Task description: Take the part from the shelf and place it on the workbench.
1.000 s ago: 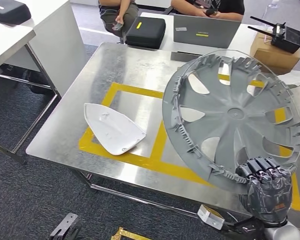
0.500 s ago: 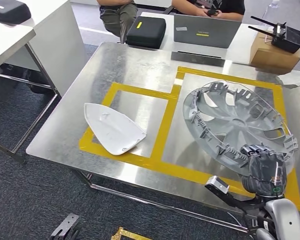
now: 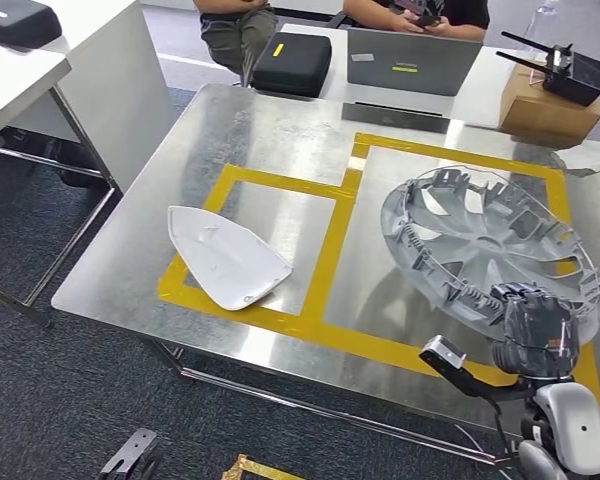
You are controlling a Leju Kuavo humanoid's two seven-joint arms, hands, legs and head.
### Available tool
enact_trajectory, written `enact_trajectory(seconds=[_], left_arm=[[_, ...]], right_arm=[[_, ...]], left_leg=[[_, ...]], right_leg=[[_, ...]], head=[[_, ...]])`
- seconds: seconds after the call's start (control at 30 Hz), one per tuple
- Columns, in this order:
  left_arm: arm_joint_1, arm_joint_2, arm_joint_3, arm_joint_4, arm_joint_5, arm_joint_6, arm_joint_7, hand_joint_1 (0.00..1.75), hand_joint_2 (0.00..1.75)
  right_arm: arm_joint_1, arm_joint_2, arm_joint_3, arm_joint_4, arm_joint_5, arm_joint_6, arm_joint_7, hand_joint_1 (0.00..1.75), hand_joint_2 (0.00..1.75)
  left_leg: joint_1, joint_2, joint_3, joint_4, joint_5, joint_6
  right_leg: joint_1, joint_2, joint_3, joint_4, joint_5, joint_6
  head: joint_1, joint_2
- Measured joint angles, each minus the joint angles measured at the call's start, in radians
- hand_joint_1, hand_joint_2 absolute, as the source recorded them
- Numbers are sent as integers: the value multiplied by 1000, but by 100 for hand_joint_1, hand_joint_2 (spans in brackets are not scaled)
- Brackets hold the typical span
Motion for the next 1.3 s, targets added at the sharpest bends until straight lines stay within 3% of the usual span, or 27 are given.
enact_trajectory(seconds=[0.47,0.7,1.3], left_arm=[[-1,-8,0,-2,-2,41,12,0,0],[7,-14,26,-5,66,-11,-18,0,0],[10,-32,84,-5,48,10,-31,0,0]], right_arm=[[-15,3,-32,67,-17,26,-9,175,175],[-22,5,-33,85,-24,27,-27,175,175],[12,5,-33,71,-20,16,-37,175,175]], left_leg=[[0,0,-1,0,0,0],[0,0,-1,0,0,0],[0,0,-1,0,0,0]], right_leg=[[0,0,-1,0,0,0],[0,0,-1,0,0,0],[0,0,-1,0,0,0]], head=[[0,0],[0,0],[0,0]])
